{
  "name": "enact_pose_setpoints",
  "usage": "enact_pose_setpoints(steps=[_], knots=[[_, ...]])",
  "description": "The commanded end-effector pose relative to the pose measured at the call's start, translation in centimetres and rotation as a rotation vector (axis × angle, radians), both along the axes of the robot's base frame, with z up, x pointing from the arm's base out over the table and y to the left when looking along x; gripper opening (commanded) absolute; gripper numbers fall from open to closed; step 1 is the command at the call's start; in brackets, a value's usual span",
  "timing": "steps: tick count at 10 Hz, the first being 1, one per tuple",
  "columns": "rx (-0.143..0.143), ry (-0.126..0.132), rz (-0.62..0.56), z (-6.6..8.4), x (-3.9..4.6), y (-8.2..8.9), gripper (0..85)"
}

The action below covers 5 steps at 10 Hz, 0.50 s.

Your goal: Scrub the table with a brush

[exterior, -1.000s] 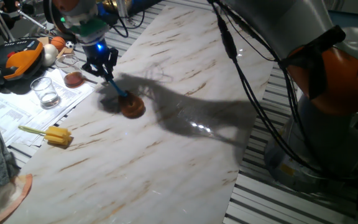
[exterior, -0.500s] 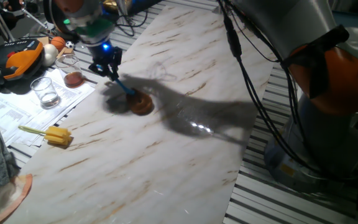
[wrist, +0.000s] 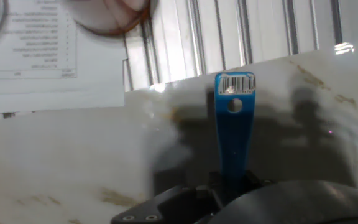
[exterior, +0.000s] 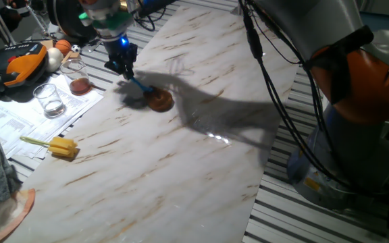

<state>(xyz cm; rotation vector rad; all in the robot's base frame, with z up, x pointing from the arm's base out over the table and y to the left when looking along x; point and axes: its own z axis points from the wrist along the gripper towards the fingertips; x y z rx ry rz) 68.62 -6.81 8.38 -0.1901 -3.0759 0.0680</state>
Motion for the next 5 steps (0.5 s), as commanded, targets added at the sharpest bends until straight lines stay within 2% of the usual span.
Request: enact_pose_setpoints(steps=[1,3,5], knots=[[-0.002,0.003,0.011,0.19,0.29,-0.42,0.0],[-0.007,0.006,0.009,0.31,0.48,-0.62,0.0],[-0.019,0.009,-0.008,0.31,0.46,-0.56,34.0]])
